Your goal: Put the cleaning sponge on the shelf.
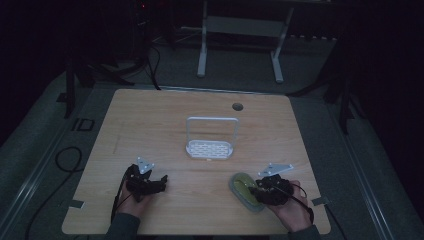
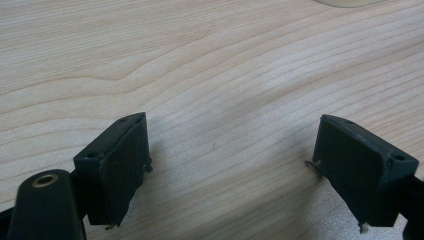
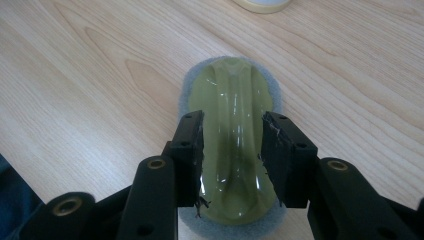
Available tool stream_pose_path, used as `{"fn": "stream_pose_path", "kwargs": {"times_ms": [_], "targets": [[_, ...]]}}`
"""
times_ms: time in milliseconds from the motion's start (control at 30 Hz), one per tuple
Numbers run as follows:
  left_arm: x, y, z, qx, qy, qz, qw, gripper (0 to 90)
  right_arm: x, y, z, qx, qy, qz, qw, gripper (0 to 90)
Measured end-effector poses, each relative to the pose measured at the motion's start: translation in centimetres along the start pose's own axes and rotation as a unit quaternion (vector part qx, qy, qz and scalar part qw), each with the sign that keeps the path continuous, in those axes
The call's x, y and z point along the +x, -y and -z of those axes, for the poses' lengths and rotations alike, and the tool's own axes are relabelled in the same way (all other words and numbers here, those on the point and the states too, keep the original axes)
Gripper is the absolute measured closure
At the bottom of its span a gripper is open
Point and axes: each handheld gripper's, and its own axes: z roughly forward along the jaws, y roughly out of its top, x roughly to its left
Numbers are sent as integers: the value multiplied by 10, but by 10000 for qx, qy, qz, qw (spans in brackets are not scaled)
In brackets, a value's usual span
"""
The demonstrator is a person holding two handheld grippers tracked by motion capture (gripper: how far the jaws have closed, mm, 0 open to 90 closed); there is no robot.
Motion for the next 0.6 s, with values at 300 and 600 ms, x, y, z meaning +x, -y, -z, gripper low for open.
{"fn": "stream_pose_path", "kwargs": {"times_ms": [300,600], "targets": [[0,0,0,0,0,0,10000,152,-4,-11,1,234,-38,132,9996,571],[0,0,0,-1,-1,1,10000,152,-4,-18,-5,564,-114,291,9979,525]]}}
